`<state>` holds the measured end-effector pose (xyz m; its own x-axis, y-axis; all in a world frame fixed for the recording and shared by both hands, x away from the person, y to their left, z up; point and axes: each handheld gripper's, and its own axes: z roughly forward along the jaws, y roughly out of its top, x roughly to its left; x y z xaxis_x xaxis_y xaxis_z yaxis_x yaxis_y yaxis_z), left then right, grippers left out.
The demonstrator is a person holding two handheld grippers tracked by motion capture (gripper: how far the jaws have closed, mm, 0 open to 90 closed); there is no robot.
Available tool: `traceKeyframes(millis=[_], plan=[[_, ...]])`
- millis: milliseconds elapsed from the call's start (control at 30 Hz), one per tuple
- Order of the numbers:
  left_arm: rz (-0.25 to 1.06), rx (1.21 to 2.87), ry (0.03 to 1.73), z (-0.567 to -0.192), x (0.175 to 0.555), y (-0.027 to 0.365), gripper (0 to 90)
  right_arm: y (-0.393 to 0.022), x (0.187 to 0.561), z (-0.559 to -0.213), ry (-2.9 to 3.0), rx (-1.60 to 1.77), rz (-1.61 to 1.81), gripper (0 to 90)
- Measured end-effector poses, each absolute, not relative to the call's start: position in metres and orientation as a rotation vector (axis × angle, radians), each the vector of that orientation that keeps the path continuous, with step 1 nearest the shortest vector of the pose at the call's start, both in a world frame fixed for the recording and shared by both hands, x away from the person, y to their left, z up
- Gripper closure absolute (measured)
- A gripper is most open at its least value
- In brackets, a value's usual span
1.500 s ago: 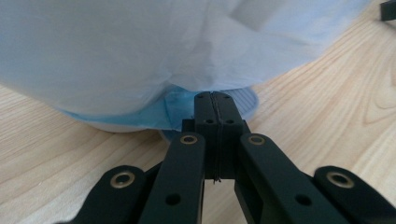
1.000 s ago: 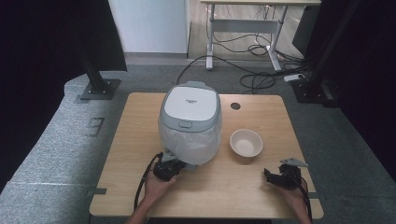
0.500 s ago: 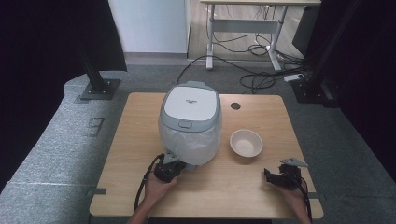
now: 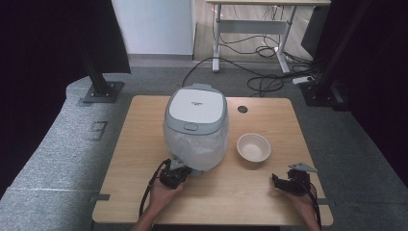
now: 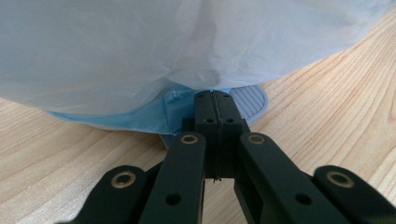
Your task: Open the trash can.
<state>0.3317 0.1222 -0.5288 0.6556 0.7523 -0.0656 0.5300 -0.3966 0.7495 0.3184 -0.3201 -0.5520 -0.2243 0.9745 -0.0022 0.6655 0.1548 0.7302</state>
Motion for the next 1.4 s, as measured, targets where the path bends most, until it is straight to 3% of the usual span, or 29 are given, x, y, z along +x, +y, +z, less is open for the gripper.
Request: traceKeyframes(millis=[1400], plan=[[0.358, 2.127, 0.993, -0.5365, 0.3338, 0.1205, 90.0, -0.3201, 0.3183, -0.5520, 1.957, 1.555, 0.847, 13.3]])
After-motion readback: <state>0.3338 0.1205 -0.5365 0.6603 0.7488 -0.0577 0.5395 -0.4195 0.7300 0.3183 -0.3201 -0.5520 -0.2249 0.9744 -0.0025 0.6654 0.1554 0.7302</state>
